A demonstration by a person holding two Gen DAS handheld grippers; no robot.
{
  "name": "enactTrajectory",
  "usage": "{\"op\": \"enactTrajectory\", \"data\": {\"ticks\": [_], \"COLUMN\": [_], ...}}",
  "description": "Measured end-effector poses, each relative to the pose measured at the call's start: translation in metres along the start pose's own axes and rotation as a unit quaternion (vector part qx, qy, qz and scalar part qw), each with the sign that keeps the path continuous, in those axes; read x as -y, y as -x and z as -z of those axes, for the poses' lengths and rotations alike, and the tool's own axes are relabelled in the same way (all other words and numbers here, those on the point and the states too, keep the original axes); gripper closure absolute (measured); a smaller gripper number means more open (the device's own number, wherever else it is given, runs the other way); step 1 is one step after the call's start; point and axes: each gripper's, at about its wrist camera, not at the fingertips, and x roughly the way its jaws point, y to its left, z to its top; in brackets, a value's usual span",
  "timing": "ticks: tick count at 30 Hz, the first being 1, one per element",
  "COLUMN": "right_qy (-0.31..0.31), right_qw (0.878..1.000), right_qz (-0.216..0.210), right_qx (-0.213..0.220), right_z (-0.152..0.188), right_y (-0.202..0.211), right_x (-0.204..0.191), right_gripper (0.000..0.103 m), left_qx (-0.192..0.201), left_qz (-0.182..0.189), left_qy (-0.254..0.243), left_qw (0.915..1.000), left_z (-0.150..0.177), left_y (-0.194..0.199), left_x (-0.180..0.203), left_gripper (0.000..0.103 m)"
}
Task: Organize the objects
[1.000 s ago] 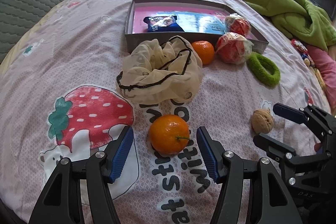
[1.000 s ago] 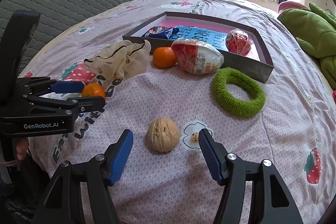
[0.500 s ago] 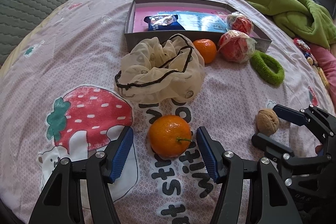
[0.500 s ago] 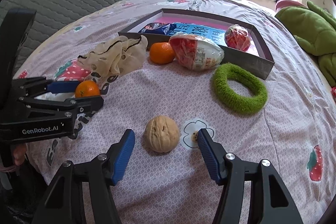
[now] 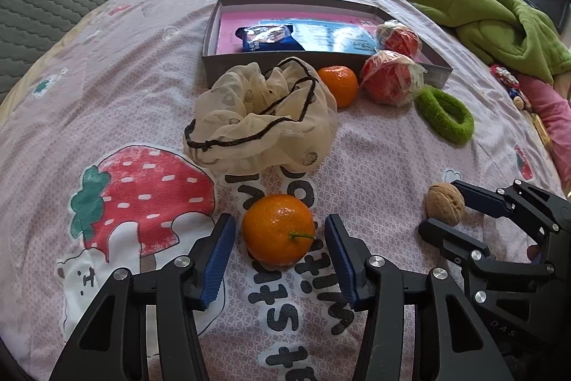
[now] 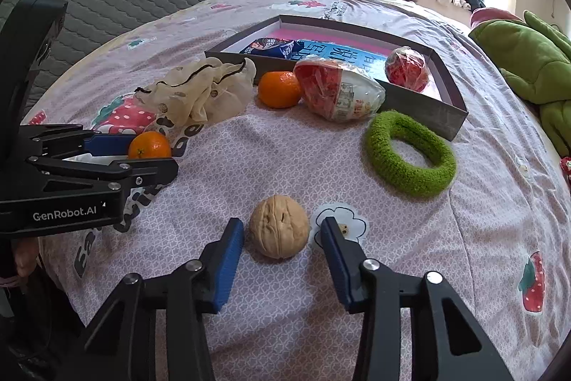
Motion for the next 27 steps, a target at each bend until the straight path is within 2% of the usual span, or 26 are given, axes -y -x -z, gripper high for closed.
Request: {"op": "enactTrajectory", "data": {"ticks": [3, 5, 17, 27], "right_qy": [-0.001, 0.002, 0.004, 0.008], "right_qw": [1.0, 1.0, 1.0, 1.0], "right_qz": [-0.002, -0.003, -0.01, -0.013], "right_qx": [0.0, 0.001, 0.003, 0.013], "right_z": [0.0003, 0.0004, 0.0008, -0.0018], "right_y": [0.0002, 0.0002, 0.0017, 0.0067], "right_x": [0.0007, 0.0005, 0.0005, 0.0006], "right_gripper": [0.06, 0.062, 0.069, 0.07], "left_qx": [-0.002, -0.002, -0.002, -0.002], "left_qz": [0.003, 0.003, 0.004, 0.007], "left_qy": [-0.001, -0.002, -0.002, 0.002], "left_qw": [1.0, 1.0, 1.0, 1.0], "left_z": [-0.0002, 0.0, 0.0003, 0.0002], "left_y": [-0.0003, -0.0006, 0.0004, 0.002], "left_x": [0.0007, 0.0003, 0.0004, -0.0005], "left_gripper": [0.061, 0.063, 0.063, 0.063]}}
